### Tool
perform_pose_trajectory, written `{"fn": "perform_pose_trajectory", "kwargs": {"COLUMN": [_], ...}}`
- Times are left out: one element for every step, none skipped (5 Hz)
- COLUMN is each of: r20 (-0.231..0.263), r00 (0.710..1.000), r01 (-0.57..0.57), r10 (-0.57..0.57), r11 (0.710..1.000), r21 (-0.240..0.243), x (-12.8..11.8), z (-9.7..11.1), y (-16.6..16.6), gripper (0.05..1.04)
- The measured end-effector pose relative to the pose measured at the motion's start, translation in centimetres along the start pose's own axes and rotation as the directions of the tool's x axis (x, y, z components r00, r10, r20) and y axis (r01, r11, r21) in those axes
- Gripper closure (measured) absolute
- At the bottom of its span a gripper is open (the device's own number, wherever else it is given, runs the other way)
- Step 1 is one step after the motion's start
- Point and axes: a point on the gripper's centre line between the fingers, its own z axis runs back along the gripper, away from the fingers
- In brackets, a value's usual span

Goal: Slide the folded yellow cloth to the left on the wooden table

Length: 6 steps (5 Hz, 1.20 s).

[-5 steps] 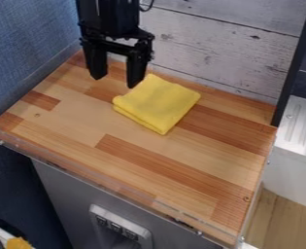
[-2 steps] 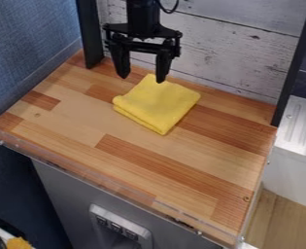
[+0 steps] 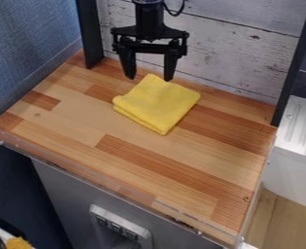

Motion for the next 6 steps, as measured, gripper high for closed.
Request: {"fn": "perform_pose_trajectory", "kwargs": {"r20": [-0.002,-0.020,-0.034,-0.025,-0.027,-0.026], "r00": [1.000,0.998,0.997,0.996,0.997,0.996], "r01": [-0.028,-0.054,-0.075,-0.081,-0.079,-0.084], "r10": [0.028,0.054,0.075,0.081,0.079,0.084], "r11": [1.000,0.999,0.997,0.997,0.997,0.996], "r21": [0.003,0.009,0.014,0.011,0.011,0.010], "x": [0.7,1.0,1.1,1.3,1.0,1.0], "z": [-0.4,-1.6,-2.8,-3.8,-5.0,-6.0], "y": [-0.5,-0.7,-0.9,-1.6,-1.9,-2.0], "gripper": [0.135,0.410,0.716,0.917,1.012,1.020]}}
